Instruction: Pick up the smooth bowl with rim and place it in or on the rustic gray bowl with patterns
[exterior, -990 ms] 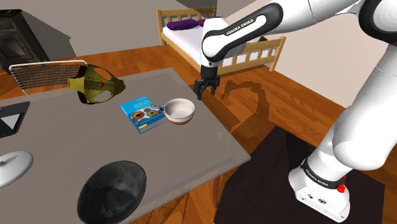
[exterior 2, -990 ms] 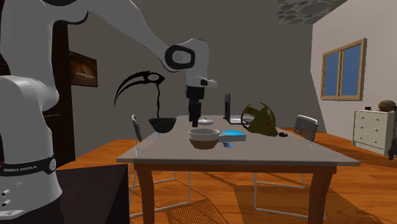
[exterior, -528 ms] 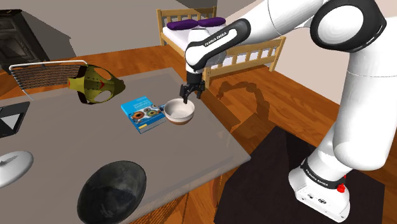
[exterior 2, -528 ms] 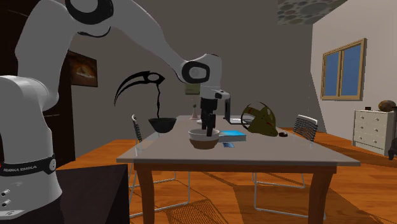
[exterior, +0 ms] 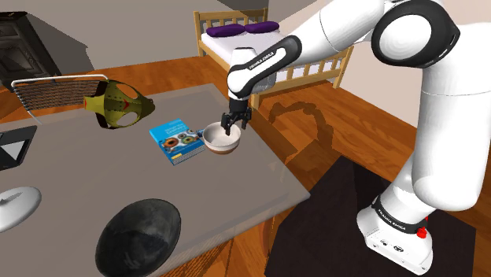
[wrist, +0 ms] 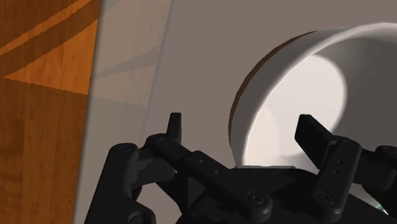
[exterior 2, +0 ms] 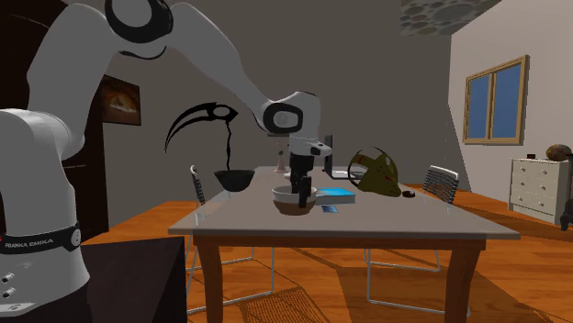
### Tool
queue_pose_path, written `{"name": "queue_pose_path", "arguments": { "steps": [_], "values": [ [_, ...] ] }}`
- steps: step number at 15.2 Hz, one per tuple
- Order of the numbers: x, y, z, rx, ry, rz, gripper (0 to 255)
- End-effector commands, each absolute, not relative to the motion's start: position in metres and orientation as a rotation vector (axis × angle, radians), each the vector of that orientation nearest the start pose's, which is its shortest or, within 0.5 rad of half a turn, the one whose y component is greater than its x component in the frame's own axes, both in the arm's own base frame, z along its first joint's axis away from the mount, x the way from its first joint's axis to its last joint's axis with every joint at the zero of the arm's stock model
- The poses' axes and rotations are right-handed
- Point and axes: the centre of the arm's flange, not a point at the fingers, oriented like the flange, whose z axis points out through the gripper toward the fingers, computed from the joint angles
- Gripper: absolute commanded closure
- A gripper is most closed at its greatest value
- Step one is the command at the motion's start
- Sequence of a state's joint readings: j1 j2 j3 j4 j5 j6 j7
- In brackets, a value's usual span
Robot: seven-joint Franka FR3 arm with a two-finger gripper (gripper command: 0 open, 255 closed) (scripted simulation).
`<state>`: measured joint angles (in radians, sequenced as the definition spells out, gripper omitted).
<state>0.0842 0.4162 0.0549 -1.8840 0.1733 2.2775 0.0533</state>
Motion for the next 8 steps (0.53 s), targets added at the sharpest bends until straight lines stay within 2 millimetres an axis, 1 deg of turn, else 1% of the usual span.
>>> {"name": "queue_pose_path", "arguments": {
  "steps": [1,7,8],
  "values": [
    [0.6240,0.0903,0.2838,-2.991,0.049,0.055,0],
    [0.6240,0.0903,0.2839,-2.991,0.049,0.055,0],
    [0.6240,0.0903,0.2839,-2.991,0.049,0.055,255]
  ]
}}
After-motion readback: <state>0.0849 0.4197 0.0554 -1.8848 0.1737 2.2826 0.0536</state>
